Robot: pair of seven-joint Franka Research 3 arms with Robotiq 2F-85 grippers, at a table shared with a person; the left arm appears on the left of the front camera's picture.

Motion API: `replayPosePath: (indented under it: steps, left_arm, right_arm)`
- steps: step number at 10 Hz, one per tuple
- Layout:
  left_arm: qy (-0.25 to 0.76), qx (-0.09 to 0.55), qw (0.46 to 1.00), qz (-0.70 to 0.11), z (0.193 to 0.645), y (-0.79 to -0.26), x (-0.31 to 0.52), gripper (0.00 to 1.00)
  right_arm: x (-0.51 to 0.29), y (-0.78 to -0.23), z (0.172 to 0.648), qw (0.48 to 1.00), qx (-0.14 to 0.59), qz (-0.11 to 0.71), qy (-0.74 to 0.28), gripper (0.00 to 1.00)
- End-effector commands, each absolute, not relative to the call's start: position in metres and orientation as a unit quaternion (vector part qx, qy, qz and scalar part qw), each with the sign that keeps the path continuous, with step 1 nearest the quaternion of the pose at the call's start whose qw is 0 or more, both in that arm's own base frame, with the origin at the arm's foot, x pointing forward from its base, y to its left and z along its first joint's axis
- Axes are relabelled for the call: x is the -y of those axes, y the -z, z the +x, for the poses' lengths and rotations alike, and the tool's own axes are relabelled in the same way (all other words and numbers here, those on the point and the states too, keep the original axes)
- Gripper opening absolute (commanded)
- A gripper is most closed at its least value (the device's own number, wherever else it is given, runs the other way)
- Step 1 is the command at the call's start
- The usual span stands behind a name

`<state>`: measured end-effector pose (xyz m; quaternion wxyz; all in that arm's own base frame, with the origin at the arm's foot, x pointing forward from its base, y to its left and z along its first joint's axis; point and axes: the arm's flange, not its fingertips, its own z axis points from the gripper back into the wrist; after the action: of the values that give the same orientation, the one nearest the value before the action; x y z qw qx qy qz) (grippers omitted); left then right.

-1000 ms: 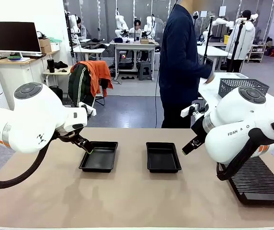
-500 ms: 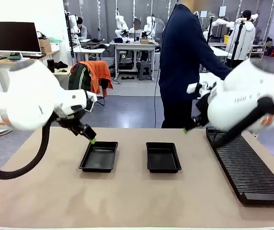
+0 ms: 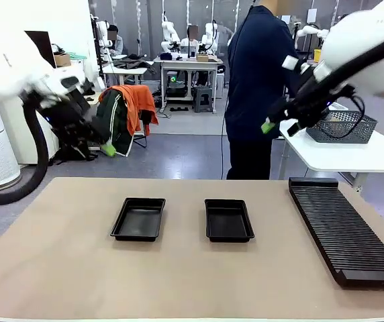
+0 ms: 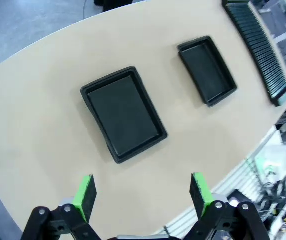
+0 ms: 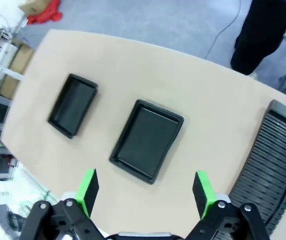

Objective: Inspect and transfer BCBs to ESD trays.
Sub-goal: Pick up the Blank PCB from the PCB Rack and place it in the left ESD tray.

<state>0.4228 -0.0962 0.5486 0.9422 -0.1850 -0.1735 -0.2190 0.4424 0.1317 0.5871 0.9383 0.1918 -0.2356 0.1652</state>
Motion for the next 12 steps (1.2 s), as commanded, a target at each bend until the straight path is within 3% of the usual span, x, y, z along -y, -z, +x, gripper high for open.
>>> replayPosePath:
  steps: [1, 3, 6, 9, 12]
  left_arm:
    - [0.194, 0.167, 0.935, -0.246, 0.426, -0.582, 0.078, 1.0]
    - [0.169, 0.14, 0.939, -0.264, 0.419, -0.623, 0.069, 1.0]
    - [0.15, 0.162, 0.939, -0.263, 0.402, -0.661, 0.045, 1.0]
    - [0.155, 0.176, 0.932, -0.276, 0.385, -0.671, 0.014, 1.0]
    - [0.123, 0.136, 0.94, -0.287, 0.374, -0.666, -0.001, 1.0]
  right_arm:
    - [-0.105, -0.615, 0.445, 0.941, 0.207, 0.244, -0.11, 1.0]
    - [-0.072, -0.648, 0.439, 0.939, 0.179, 0.291, -0.05, 1.0]
    - [-0.016, -0.685, 0.42, 0.937, 0.113, 0.332, 0.013, 1.0]
    - [0.03, -0.696, 0.394, 0.938, 0.071, 0.335, 0.06, 1.0]
    - [0.063, -0.702, 0.378, 0.946, 0.054, 0.31, 0.073, 1.0]
